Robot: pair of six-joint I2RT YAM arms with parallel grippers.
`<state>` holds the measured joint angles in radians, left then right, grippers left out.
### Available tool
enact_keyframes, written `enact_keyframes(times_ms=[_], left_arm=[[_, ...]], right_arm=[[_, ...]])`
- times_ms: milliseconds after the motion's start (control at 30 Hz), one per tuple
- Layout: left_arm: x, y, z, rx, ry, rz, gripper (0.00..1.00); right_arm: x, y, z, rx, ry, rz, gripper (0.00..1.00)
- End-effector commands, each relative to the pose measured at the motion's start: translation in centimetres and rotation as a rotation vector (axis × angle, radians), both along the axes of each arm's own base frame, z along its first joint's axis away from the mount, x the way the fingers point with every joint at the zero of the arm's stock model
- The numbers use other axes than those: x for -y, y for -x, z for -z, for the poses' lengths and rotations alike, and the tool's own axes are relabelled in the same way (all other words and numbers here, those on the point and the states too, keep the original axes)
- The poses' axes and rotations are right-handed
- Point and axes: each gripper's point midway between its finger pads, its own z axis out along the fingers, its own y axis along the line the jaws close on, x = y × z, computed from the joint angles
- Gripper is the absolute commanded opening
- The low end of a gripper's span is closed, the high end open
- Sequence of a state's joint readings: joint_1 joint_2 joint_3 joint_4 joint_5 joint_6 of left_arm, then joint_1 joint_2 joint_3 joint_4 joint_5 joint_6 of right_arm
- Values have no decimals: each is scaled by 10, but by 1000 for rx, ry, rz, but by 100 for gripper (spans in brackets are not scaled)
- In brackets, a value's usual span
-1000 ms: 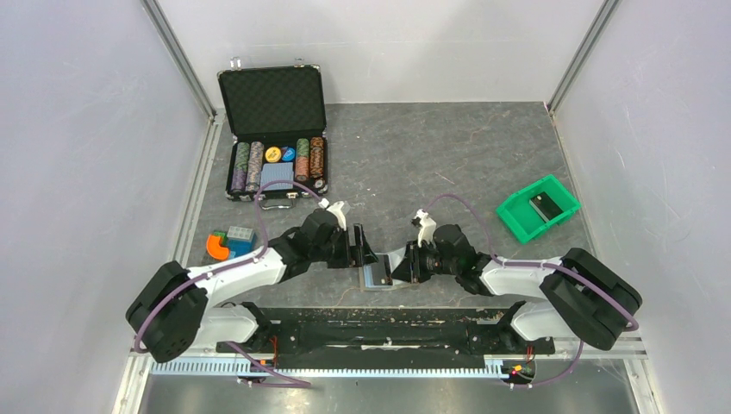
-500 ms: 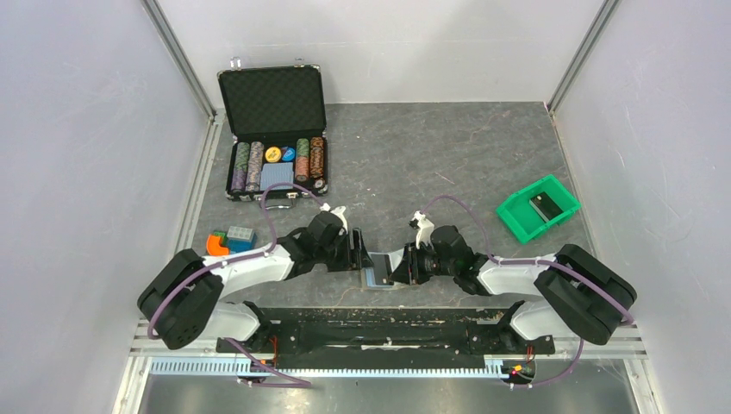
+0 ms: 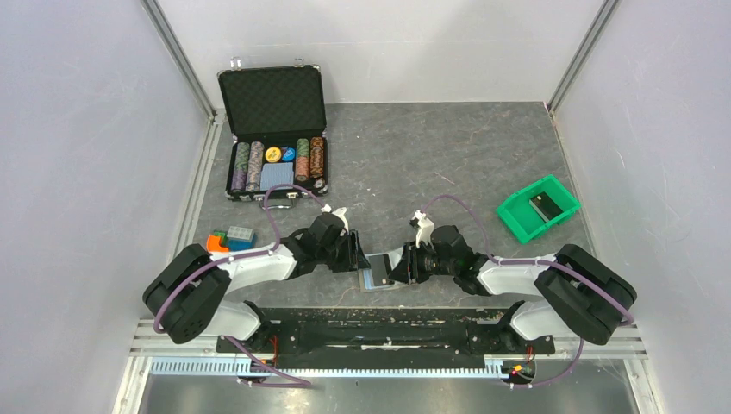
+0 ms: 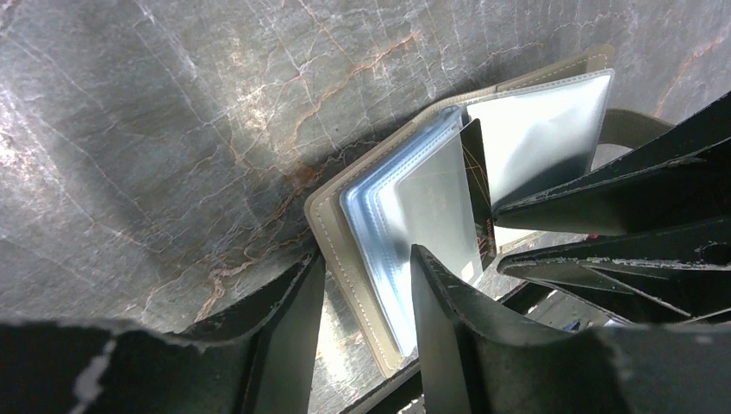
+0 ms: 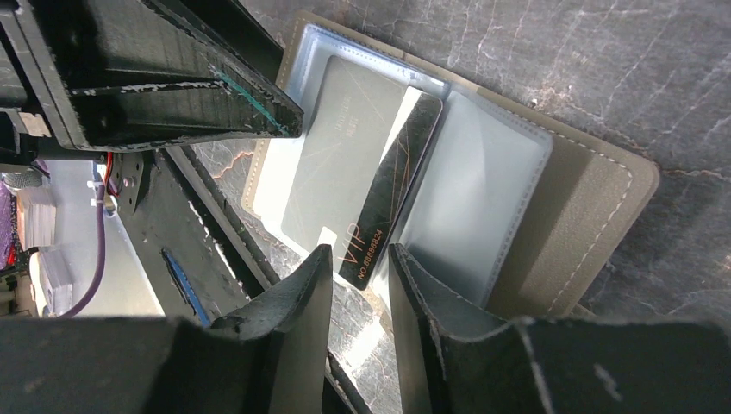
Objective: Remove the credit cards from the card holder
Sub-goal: Remove the credit card from the card holder.
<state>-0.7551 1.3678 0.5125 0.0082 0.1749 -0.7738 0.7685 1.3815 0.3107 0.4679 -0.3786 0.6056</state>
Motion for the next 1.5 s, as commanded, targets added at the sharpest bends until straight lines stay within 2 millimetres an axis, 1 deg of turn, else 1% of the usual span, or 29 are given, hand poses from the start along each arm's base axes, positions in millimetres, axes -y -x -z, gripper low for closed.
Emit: enact_keyframes(times_ms=[0,133,267,367,500,600,667,700,767,867,1000,1167,1267,1367,1467], left_arm=[[-5,4,15,-23,-28,-23,47],[-9,6,18,-28,-37,-26,41],[-10,7,19,-30,-40,-25,36],[-11,7,21,-28,-50,-23,34],[-7,9,19,-37,-32,-10,31],[-12,7,22,-35,-62,-21,32],[-11,5,19,-30,-58,-28,39],[-15,9,21,-48,-71,-34,41],[-15,7,14,-40,-66,-47,48],[-14,4,-5,-23,-45,-66,53],[-11,-1,-32,9,9,-104,55],[-4,-4,-60,28,57,-108,54],[0,-4,-71,39,74,-78,54],[7,-7,-79,70,124,-62,48],[20,-6,-85,85,196,-22,43]], right_arm=[[-6,-11,-13,51,-39,24,34],[-9,-9,-11,34,-51,19,34],[-7,-7,-7,18,-46,26,35],[-5,-7,-4,14,-37,37,36],[-4,-8,-2,-1,-34,51,40],[0,-9,5,-11,8,63,41],[1,-9,7,-14,16,63,40],[0,-9,6,-15,15,63,39],[-1,-9,5,-12,18,51,37],[1,-11,6,-2,39,50,35],[-1,-11,1,6,16,55,33],[-2,-10,4,1,23,34,33],[-1,-10,5,3,29,38,33],[-2,-10,2,3,18,38,32],[-3,-10,2,3,17,38,32]])
